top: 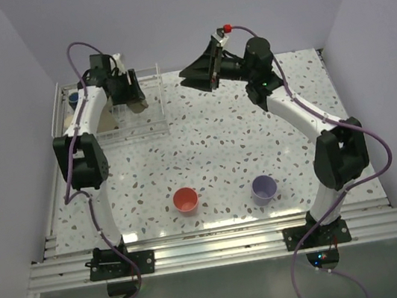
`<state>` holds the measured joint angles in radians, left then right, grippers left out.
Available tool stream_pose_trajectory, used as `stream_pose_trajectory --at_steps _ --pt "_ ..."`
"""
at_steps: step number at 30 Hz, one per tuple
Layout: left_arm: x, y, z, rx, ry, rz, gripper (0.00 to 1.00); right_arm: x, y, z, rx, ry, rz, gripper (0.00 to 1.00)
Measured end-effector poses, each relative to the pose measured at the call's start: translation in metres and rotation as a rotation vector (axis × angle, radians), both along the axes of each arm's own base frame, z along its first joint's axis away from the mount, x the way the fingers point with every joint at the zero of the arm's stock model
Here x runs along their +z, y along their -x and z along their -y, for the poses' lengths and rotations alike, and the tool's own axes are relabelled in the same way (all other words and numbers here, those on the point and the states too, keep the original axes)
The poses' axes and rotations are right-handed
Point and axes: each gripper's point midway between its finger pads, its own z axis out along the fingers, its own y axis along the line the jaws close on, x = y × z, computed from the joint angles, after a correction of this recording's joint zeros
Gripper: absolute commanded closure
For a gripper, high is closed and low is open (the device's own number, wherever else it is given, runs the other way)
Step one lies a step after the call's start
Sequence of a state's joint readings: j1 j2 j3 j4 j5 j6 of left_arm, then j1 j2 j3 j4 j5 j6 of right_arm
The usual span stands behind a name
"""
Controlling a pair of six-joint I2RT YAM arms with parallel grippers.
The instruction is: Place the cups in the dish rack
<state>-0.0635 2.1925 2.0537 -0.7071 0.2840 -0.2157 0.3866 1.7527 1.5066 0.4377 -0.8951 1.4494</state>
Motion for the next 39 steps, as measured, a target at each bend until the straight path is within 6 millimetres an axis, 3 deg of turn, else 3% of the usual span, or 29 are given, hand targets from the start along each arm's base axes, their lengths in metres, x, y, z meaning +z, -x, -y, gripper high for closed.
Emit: stream_pose_trajectory --at_steps 7,15,29,35,39 --pt "-0.017 0.000 -0.012 0.036 -0.080 -0.031 1.00 -0.014 0.001 0.000 0.011 0.018 -0.033 0.50" --pt "-0.049 0.002 -0.026 0.075 -0.176 -0.093 1.00 -0.018 0.003 0.001 0.010 0.026 -0.035 0.52" --pt "-0.060 0.004 -0.043 0.125 -0.262 -0.107 0.99 -0.030 0.007 0.003 0.009 0.041 -0.062 0.53" --pt "-0.060 0.003 -0.053 0.153 -0.290 -0.107 0.81 -0.032 0.007 0.003 0.009 0.044 -0.066 0.53" --pt "-0.060 0.003 -0.060 0.166 -0.292 -0.109 0.64 -0.035 0.007 0.003 0.009 0.047 -0.070 0.53"
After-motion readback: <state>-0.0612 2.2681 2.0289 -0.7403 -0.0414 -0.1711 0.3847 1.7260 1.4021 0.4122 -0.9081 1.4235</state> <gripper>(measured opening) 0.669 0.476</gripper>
